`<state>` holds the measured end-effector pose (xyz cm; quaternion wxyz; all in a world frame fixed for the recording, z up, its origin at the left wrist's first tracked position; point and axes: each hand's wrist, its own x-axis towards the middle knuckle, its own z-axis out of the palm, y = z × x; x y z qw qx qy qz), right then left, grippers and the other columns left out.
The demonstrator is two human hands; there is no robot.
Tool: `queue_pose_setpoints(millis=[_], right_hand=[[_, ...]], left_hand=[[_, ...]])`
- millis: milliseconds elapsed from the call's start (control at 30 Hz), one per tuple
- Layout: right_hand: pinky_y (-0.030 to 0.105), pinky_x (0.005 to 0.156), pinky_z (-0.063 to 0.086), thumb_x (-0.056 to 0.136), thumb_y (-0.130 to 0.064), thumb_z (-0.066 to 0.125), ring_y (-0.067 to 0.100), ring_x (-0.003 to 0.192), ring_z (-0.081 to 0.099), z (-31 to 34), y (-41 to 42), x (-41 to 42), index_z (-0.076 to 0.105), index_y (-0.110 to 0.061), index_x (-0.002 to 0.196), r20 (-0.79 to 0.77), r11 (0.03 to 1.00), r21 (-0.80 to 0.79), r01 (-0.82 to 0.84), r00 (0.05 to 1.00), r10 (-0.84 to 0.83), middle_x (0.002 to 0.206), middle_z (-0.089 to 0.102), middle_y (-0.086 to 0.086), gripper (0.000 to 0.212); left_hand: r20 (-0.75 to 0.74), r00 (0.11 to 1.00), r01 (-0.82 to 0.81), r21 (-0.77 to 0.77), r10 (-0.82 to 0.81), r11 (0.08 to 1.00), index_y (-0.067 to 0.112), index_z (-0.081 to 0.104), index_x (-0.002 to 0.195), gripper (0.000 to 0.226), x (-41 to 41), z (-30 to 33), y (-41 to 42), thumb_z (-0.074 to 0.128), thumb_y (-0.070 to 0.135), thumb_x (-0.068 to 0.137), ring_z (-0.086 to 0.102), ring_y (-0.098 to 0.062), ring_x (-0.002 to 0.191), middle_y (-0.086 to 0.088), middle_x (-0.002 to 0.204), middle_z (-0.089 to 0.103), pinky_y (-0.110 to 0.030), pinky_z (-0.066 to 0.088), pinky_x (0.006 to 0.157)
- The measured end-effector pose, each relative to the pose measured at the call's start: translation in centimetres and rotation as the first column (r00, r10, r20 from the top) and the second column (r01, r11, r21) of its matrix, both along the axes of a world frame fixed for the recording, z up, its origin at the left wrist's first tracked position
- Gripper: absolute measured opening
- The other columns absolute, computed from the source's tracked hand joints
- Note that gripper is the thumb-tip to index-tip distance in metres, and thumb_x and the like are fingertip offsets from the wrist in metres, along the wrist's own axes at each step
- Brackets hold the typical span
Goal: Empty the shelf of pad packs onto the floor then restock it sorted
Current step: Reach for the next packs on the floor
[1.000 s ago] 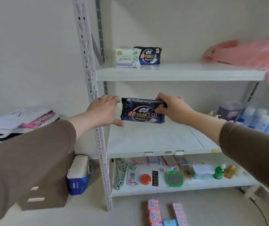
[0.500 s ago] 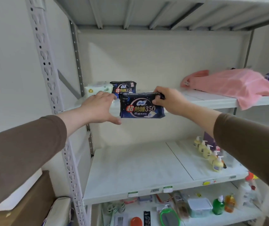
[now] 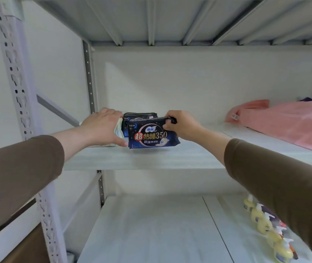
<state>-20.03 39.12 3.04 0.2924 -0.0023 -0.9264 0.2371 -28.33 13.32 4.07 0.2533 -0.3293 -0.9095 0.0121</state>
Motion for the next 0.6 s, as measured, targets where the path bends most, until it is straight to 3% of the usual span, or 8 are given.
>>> queue_pose_setpoints(millis=[133,400,600], right_hand=[[0.041,0.068,0.053,0.089,-0.02,0.065,0.027,0.069,0.059,-0.4,0.4,-3.9,0.062,-0.009,0.093,0.016,1.0,0.004,0.026,1.0,-0.026,0.08,0.063,0.006,0.012],[0.028,0.056,0.037,0.091,-0.023,0.063,0.024,0.075,0.055,-0.8,0.9,-10.7,0.059,-0.017,0.09,0.02,0.992,0.032,0.12,0.992,-0.121,0.085,0.061,0.002,0.007],[0.031,0.059,0.045,0.092,-0.027,0.064,0.026,0.075,0.061,-1.5,1.4,-14.2,0.051,-0.015,0.104,0.05,0.99,-0.073,0.119,0.992,-0.116,0.094,0.064,0.005,0.022]], left_hand=[[-0.028,1.0,-0.003,-0.036,0.002,0.999,0.021,0.03,0.149,0.11,-2.9,-0.1,0.5,0.069,0.077,0.063,0.031,-0.02,0.139,0.0,0.15,0.039,-0.04,0.035,0.108],[-0.022,1.0,0.002,-0.004,-0.002,1.0,0.02,0.025,0.152,0.112,-8.0,0.6,1.5,0.069,0.076,0.065,0.027,-0.021,0.142,-0.001,0.153,0.035,-0.041,0.033,0.112],[-0.017,1.0,-0.009,0.002,0.009,1.0,0.018,0.027,0.151,0.11,-10.0,0.8,2.8,0.067,0.077,0.067,0.03,-0.021,0.14,-0.001,0.151,0.037,-0.042,0.034,0.109]])
